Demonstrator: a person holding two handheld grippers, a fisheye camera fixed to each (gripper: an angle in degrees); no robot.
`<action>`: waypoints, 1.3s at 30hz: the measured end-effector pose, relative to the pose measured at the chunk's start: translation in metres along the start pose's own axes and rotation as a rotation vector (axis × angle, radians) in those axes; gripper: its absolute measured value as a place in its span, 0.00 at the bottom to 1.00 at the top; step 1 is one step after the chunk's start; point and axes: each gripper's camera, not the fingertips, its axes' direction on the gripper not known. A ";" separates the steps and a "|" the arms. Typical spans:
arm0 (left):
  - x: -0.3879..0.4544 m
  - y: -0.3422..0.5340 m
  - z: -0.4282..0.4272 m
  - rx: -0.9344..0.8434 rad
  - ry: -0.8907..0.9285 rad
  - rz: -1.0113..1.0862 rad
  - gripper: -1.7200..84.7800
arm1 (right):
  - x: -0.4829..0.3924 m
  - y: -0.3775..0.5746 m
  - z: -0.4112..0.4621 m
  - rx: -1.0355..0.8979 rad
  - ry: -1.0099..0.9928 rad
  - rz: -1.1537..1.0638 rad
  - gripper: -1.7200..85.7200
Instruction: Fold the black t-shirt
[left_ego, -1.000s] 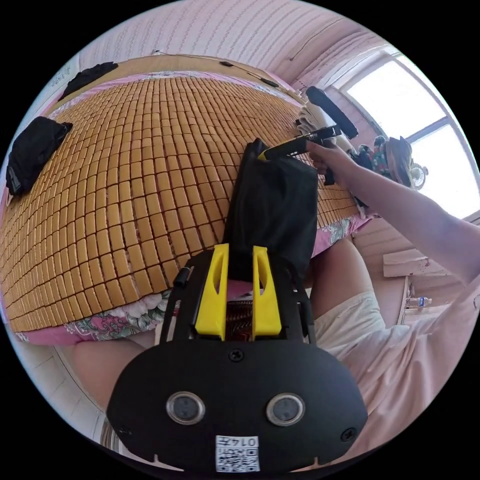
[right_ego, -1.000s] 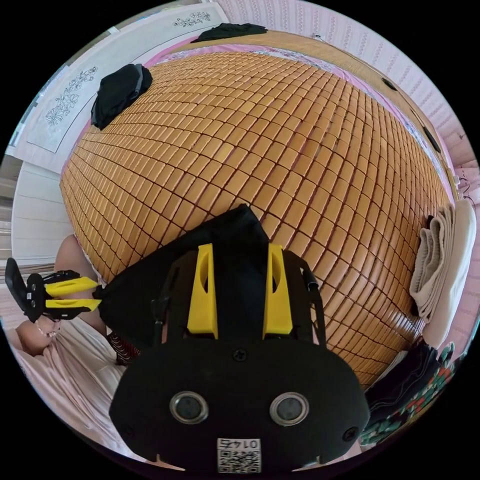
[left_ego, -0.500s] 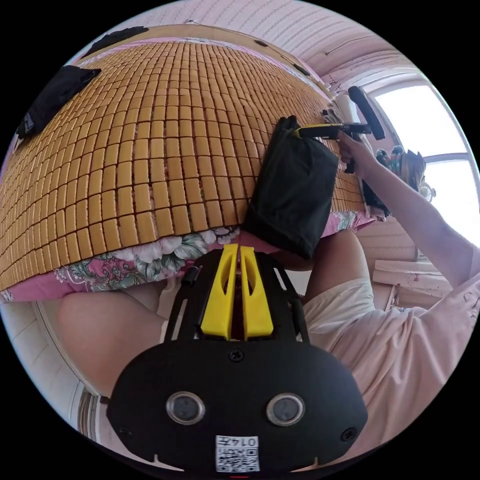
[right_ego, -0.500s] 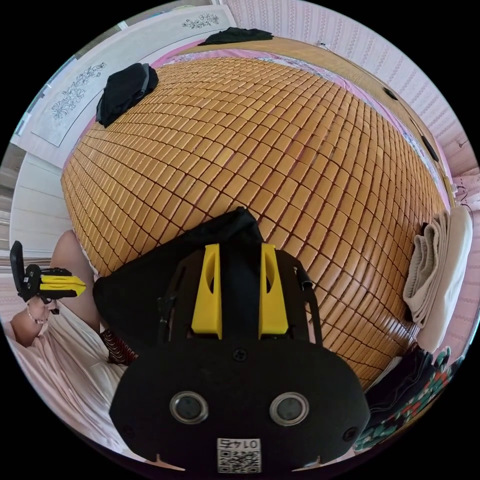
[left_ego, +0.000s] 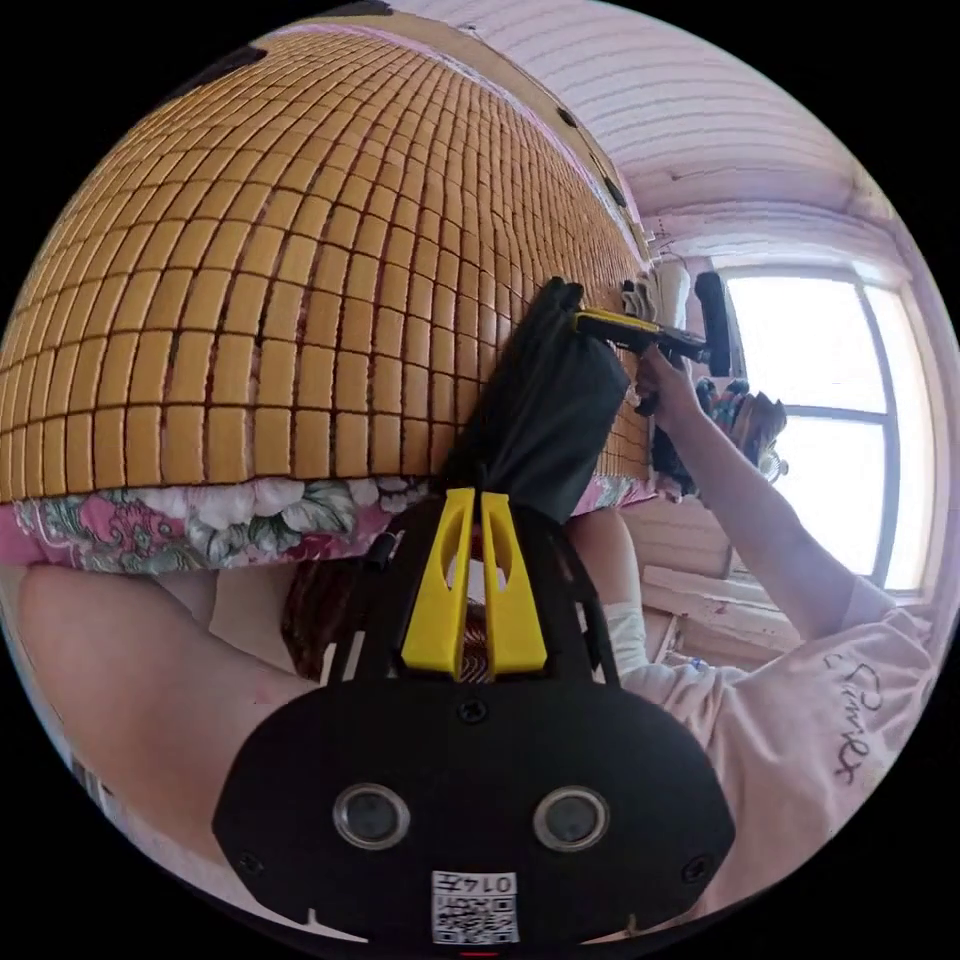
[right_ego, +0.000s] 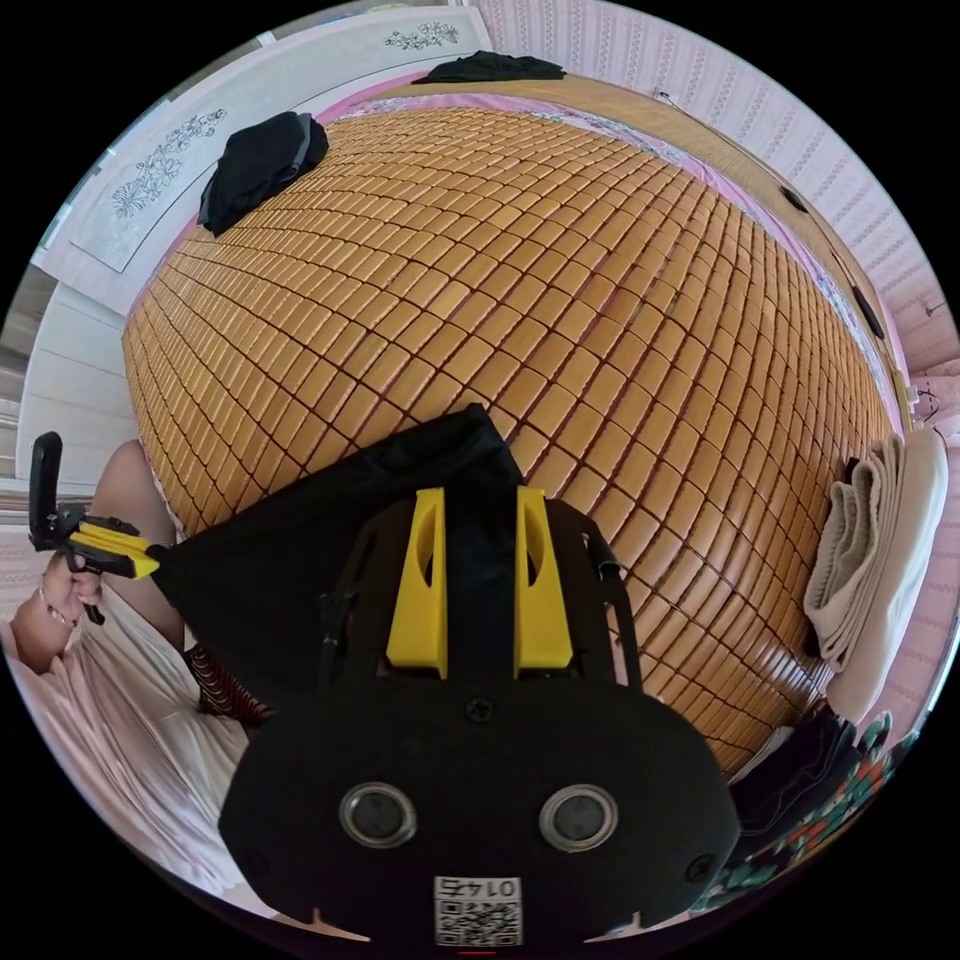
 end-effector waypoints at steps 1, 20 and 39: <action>-0.005 0.002 -0.003 0.012 0.048 -0.022 0.01 | 0.000 0.000 0.000 -0.001 0.000 -0.003 0.14; 0.096 0.007 0.044 0.034 -0.353 0.284 0.17 | -0.024 0.002 -0.034 -0.013 -0.029 -0.069 0.18; 0.219 0.047 0.121 0.008 -0.502 0.467 0.01 | -0.082 0.192 -0.238 0.441 -0.046 -0.051 0.04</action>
